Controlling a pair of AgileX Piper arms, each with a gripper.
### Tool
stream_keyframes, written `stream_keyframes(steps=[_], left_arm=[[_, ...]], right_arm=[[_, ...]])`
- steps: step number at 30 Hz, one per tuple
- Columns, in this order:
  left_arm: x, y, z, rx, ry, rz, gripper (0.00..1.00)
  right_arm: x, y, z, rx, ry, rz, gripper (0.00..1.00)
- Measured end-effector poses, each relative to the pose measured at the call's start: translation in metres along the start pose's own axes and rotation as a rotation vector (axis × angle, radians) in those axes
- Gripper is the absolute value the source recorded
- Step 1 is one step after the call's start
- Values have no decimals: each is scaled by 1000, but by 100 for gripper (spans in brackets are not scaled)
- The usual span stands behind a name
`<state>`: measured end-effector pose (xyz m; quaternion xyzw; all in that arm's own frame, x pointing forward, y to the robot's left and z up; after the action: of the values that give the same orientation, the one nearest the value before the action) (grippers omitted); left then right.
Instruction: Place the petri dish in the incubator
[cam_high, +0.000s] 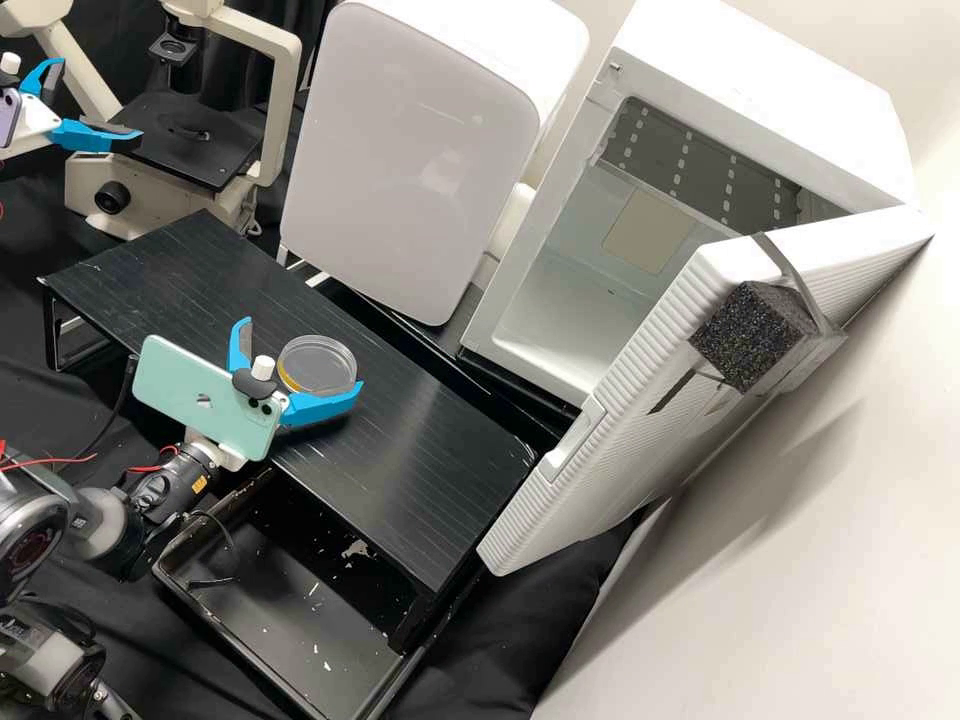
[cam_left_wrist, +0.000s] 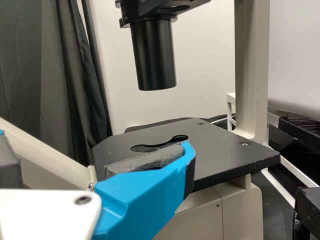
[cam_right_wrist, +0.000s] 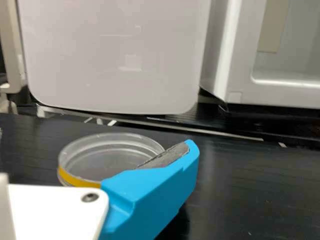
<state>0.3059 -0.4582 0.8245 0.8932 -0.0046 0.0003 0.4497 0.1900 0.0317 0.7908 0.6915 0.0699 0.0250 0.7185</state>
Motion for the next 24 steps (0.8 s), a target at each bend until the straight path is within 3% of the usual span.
stream_keyframes(steps=[11,24], left_arm=[[0,0,0,0,0,0,100],[0,0,0,0,0,0,100]], right_arm=[[2,2,13,1,-71,11,100],[18,-5,15,5,-60,-15,100]])
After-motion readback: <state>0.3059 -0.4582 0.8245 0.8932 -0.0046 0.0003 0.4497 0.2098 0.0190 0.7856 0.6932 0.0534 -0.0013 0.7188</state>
